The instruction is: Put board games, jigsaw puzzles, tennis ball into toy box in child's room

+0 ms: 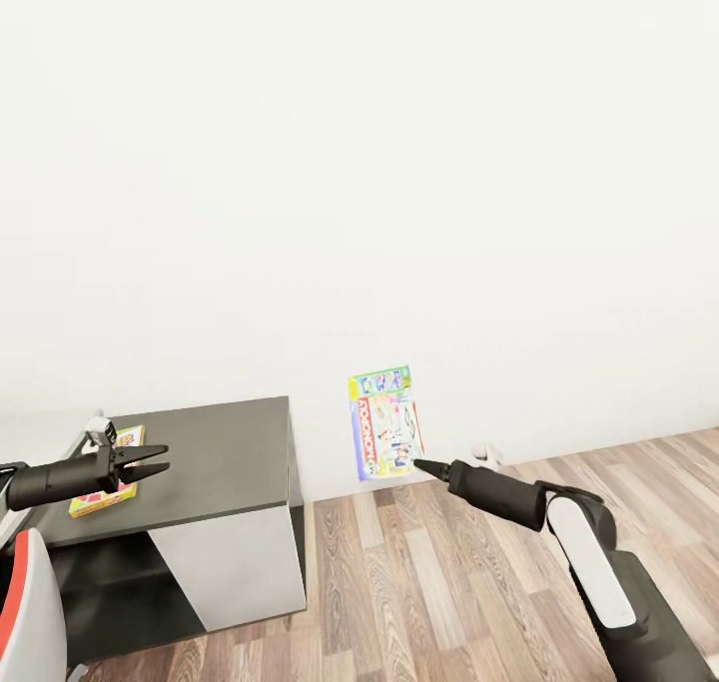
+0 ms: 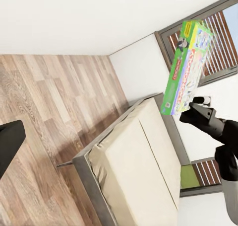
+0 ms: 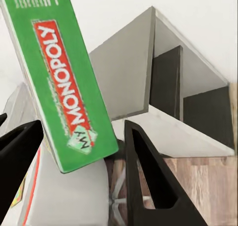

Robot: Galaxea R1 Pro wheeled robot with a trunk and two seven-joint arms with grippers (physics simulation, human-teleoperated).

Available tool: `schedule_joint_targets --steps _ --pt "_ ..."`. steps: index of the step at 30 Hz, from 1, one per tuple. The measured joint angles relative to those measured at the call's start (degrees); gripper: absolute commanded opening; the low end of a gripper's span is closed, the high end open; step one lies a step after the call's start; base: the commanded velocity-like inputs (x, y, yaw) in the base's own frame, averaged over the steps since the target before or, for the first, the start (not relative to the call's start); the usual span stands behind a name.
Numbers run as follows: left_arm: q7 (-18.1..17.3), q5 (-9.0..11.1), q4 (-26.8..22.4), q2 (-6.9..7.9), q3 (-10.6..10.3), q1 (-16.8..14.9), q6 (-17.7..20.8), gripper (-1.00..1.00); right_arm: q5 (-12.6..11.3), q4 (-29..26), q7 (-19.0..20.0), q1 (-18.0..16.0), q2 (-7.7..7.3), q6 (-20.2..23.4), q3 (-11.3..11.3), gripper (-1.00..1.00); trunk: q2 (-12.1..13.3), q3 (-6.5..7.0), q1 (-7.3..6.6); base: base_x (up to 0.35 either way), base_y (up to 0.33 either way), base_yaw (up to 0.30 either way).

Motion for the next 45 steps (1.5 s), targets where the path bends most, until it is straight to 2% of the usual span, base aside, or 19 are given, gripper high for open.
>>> schedule_joint_targets --steps 3,8,12,18,24,45 --pt "0.0 0.0 0.0 0.03 0.0 0.0 0.0 1.00 -0.6 -0.8 -5.1 -0.2 2.63 3.2 0.0 -1.00 0.0 0.00 0.00 0.000 0.000 0.000" --pt "0.0 0.0 0.0 0.29 0.1 0.0 0.0 1.00 -1.2 -2.0 -7.2 -0.9 6.73 5.2 0.1 -1.00 0.0 0.00 0.00 0.000 0.000 0.000" --pt "0.0 0.0 0.1 0.31 0.2 0.0 -0.1 1.00 -0.9 -2.3 -7.1 -1.2 7.92 5.6 0.3 -1.00 0.0 0.00 0.00 0.000 0.000 0.000" --pt "0.0 0.0 0.3 0.52 0.3 0.0 -0.1 1.00 -1.2 -3.4 -6.5 -1.1 8.62 5.6 0.5 -1.00 0.0 0.00 0.00 0.000 0.000 0.020" --pt "0.0 0.0 0.3 0.54 0.3 0.0 -0.2 1.00 -1.3 -4.8 -6.1 -0.9 11.39 5.4 2.6 -1.00 0.0 0.00 0.00 0.000 0.000 0.091" --pt "0.0 0.0 0.3 0.55 0.3 0.2 -0.2 1.00 -0.6 -4.9 -6.1 -0.9 11.87 5.3 3.2 -1.00 0.0 0.00 0.00 0.000 0.000 0.264"
